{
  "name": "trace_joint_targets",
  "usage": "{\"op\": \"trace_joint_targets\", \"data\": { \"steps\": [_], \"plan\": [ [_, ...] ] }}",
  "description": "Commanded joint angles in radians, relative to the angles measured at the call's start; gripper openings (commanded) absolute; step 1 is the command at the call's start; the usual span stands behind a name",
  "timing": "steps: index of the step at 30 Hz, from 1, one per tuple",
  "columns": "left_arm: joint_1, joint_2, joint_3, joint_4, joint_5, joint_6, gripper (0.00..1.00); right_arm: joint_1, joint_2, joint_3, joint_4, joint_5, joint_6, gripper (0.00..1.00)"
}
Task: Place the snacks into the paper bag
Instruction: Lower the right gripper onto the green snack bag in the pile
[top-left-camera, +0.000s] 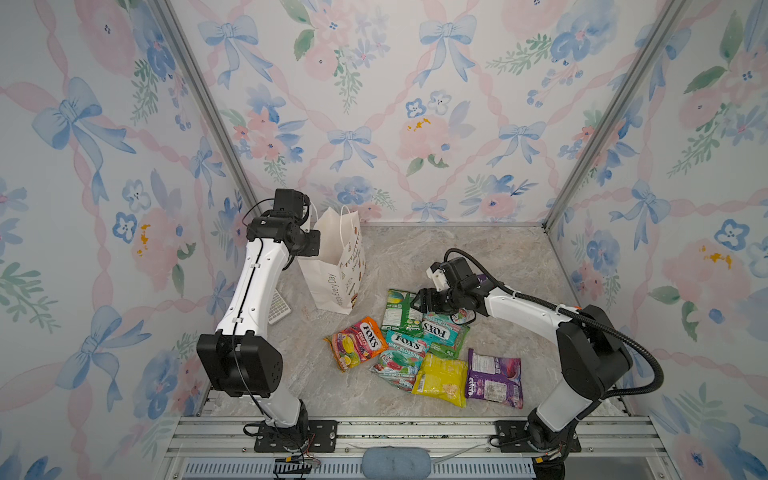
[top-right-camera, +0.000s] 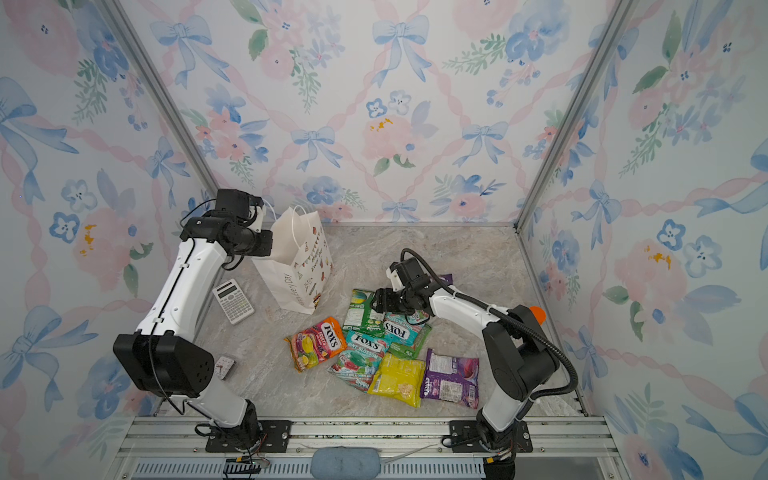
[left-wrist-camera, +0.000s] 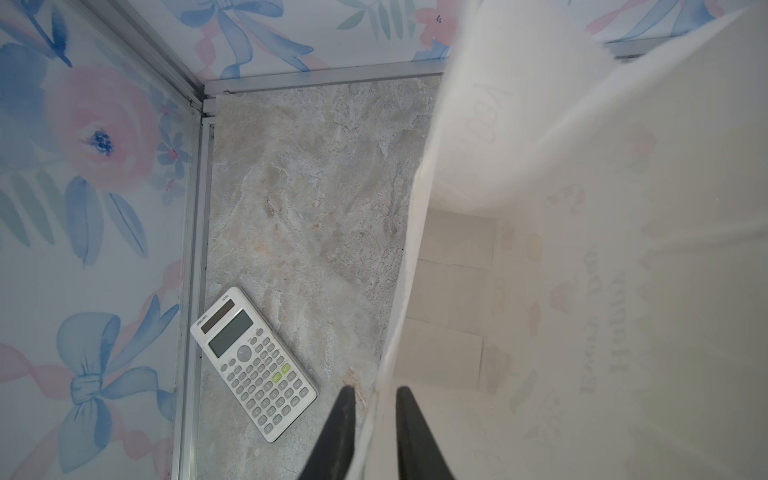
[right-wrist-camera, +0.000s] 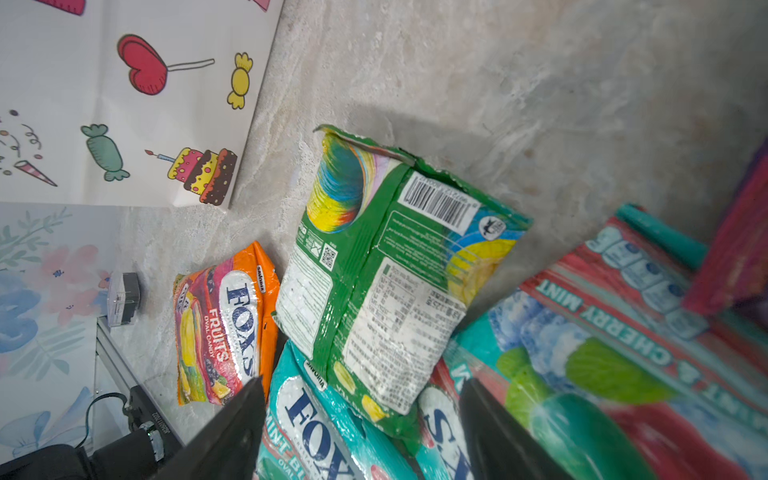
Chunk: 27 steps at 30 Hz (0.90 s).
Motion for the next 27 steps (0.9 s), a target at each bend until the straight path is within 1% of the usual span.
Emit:
{"op": "trace_joint_targets", "data": {
  "steps": [1,9,17,18,27],
  "plan": [
    [0.007,0.016,0.043,-0.009,0.026,0.004,0.13,0.012,-0.013,-0.016,0.019,0.029,0.032,0.74],
    [0.007,0.022,0.055,-0.002,0.075,0.002,0.0,0.019,0.021,-0.026,0.045,0.035,0.06,0.71],
    [0.006,-0.025,0.008,0.043,0.125,-0.006,0.0,0.03,0.073,-0.005,0.033,0.046,0.068,0.66],
    [0.007,-0.032,-0.001,0.051,0.128,-0.008,0.0,0.03,0.078,-0.009,0.037,0.046,0.098,0.66],
    [0.017,-0.084,-0.088,0.12,0.185,-0.016,0.0,0.032,0.123,-0.011,0.087,0.04,0.145,0.62]
  ]
}}
